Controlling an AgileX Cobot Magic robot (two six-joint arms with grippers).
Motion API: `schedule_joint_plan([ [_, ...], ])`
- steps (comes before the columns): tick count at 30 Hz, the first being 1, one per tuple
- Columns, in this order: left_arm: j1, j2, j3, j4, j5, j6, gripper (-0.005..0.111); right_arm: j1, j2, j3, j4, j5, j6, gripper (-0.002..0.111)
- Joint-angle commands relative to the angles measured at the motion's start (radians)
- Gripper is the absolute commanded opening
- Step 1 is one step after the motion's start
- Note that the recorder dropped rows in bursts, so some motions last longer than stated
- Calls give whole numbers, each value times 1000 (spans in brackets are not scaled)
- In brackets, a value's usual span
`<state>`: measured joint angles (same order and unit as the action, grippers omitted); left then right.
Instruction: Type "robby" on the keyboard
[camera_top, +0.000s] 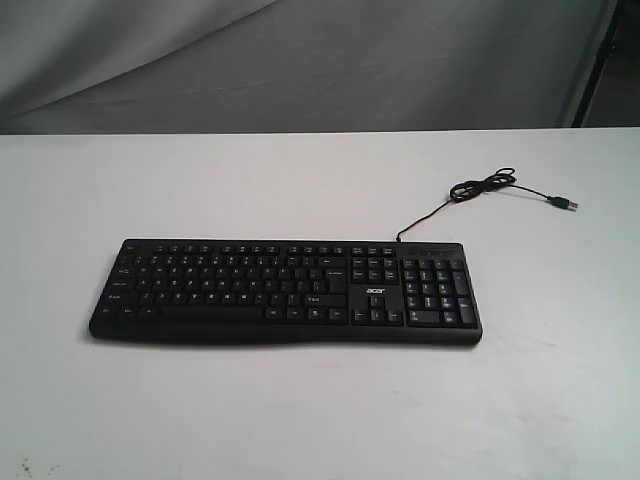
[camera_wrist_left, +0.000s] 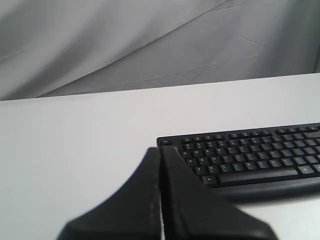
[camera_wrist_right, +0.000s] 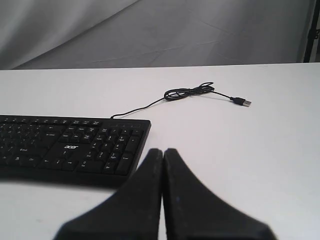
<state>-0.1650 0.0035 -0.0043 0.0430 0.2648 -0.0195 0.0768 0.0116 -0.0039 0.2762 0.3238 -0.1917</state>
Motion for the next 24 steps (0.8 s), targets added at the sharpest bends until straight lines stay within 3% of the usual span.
schedule_joint_plan([
  [1,-6,-3,4,5,-7,-3,0,-6,-7,4,0,2,-3,0],
  [24,-6,-3,4,5,-7,-3,0,-6,-7,4,-38,12,-1,0],
])
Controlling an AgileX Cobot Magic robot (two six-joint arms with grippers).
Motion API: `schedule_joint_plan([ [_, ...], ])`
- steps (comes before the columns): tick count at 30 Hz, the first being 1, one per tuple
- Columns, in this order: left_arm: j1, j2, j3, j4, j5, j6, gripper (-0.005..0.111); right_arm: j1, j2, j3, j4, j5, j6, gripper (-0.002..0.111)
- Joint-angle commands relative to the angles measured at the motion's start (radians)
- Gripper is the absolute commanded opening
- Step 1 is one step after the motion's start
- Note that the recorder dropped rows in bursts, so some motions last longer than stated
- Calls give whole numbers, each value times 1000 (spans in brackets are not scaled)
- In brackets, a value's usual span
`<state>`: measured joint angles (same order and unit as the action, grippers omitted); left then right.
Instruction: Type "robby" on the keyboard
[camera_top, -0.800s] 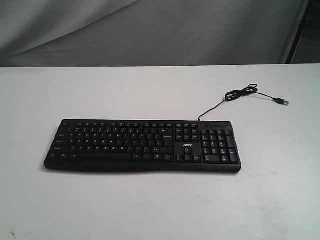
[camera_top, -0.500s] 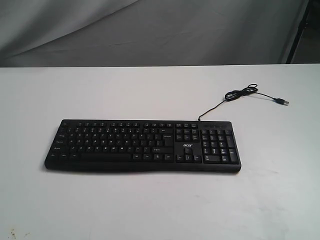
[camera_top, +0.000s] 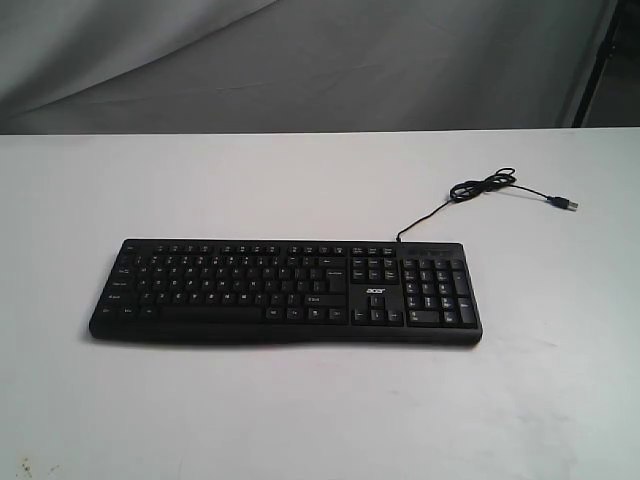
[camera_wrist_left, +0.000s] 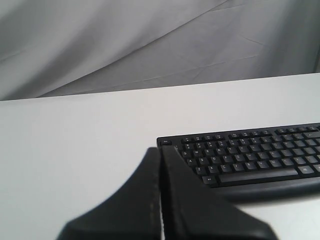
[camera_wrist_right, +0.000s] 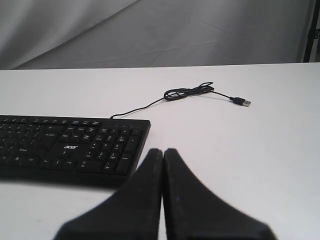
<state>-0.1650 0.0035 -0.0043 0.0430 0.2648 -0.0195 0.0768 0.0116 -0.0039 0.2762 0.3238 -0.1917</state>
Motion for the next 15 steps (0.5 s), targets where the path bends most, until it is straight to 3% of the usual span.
schedule_joint_plan([
  [1,-6,-3,4,5,-7,-3,0,-6,-7,-6,-74,28,-1,0],
  [7,-6,-3,4,5,-7,-3,0,-6,93,-223,-108,140,-1,0],
  [15,-6,-3,4,5,-7,-3,0,-6,484,-552,-134,251,-1,0],
])
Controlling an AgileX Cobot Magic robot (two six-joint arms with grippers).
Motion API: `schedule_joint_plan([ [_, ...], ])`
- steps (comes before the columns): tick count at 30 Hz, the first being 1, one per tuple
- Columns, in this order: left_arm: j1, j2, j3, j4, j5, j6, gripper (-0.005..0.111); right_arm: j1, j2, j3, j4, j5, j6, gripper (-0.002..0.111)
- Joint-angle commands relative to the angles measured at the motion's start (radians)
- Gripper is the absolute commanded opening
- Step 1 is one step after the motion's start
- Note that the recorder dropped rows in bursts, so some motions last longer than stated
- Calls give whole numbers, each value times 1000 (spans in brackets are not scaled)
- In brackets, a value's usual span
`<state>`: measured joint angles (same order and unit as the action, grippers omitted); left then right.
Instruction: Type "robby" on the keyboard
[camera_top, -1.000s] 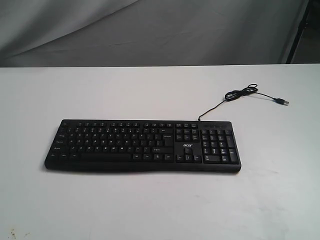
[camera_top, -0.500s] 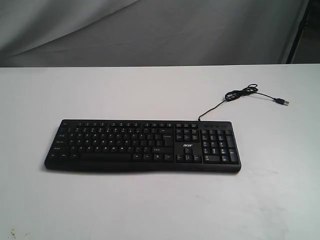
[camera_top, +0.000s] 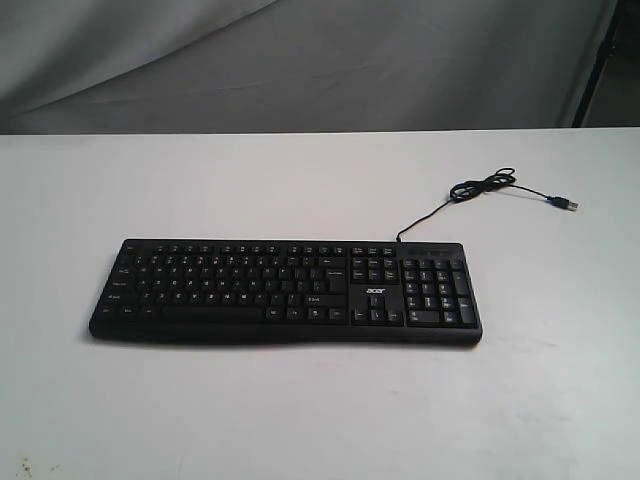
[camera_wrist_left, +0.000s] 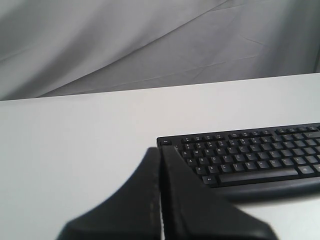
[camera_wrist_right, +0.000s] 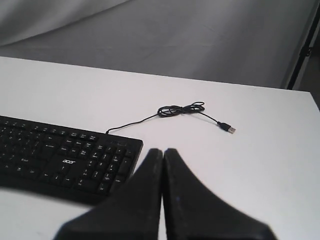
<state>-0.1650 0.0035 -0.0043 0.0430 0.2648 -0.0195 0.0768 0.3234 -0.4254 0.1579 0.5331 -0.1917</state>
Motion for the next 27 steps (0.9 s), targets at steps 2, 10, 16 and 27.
schedule_joint_plan([
  [2,-6,-3,4,5,-7,-3,0,-6,253,-194,-16,49,-1,0],
  [10,-6,-3,4,5,-7,-3,0,218,511,-264,-38,20,123,0],
  [16,-6,-3,4,5,-7,-3,0,553,839,-400,-16,25,138,0],
  [27,-6,-3,4,5,-7,-3,0,669,1464,-1087,290,215,-262,0],
])
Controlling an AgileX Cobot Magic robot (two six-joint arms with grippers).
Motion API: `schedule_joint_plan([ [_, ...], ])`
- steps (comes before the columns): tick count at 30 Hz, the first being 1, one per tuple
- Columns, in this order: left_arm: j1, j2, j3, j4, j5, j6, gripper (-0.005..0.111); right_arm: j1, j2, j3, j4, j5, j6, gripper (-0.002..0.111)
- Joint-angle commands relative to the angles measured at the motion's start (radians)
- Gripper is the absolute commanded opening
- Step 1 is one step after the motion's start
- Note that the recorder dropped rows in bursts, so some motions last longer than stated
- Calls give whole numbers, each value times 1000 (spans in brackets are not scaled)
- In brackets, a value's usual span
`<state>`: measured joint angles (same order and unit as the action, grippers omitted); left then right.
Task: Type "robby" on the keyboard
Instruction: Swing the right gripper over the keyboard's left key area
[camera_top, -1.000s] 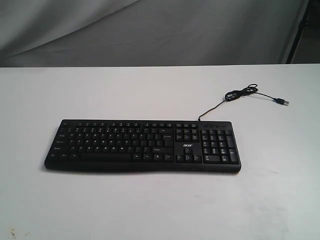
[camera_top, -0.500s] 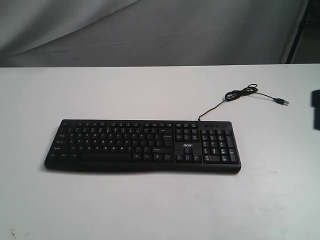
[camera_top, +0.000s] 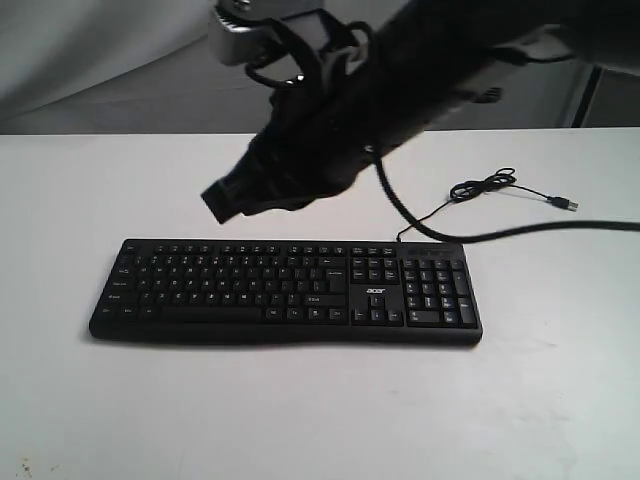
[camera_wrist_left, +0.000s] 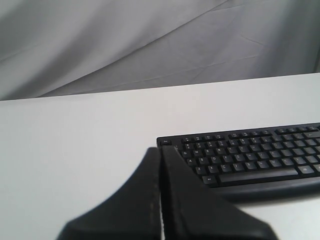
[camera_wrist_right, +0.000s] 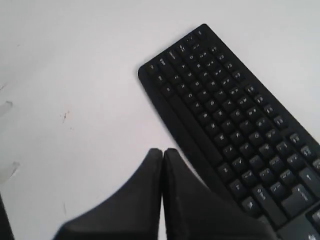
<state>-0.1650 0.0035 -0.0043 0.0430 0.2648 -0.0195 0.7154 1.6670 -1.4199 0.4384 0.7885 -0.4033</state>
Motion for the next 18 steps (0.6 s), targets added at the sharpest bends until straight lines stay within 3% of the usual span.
schedule_joint_plan([
  [1,-6,-3,4,5,-7,-3,0,43,153,-115,6,-48,-64,0],
  [10,-6,-3,4,5,-7,-3,0,75,447,-396,-111,-66,-63,0],
  [18,-6,-3,4,5,-7,-3,0,75,579,-432,-113,-156,-12,0],
])
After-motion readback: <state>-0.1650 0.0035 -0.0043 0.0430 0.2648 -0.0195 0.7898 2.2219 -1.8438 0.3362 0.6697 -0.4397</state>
